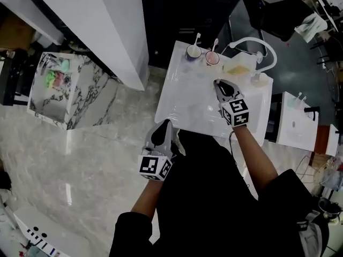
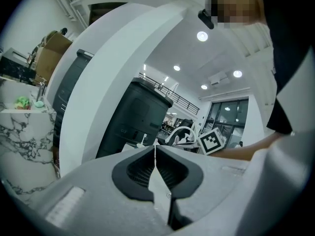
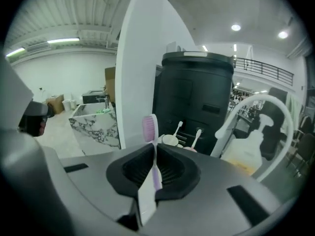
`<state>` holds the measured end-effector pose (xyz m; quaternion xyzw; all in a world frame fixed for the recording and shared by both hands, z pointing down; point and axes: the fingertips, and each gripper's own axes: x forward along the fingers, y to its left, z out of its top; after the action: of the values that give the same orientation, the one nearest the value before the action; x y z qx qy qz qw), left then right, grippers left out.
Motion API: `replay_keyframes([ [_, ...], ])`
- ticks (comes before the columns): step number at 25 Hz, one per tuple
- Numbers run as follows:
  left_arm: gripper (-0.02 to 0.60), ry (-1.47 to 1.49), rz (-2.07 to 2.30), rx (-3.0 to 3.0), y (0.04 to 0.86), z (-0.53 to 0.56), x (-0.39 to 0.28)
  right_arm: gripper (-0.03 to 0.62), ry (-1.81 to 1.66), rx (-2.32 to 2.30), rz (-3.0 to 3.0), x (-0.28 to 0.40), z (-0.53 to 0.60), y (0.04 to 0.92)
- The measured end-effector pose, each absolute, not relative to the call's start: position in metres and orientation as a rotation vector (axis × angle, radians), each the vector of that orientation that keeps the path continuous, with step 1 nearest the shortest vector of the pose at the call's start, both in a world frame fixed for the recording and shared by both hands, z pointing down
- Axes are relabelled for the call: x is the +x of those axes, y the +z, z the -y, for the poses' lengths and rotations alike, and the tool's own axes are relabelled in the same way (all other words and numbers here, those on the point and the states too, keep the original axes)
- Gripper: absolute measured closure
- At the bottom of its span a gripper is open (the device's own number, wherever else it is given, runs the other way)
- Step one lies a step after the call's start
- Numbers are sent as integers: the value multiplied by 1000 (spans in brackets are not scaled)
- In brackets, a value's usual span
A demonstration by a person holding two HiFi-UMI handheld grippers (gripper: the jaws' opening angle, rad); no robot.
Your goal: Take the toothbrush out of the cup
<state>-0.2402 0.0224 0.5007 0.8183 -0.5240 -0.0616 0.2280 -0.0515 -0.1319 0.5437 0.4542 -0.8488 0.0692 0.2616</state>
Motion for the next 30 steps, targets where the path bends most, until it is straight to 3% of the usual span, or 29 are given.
replay_keyframes([
  [30,560,10,1399,2152,568,123,-207,574,-63,565,1936,-89,233,788],
])
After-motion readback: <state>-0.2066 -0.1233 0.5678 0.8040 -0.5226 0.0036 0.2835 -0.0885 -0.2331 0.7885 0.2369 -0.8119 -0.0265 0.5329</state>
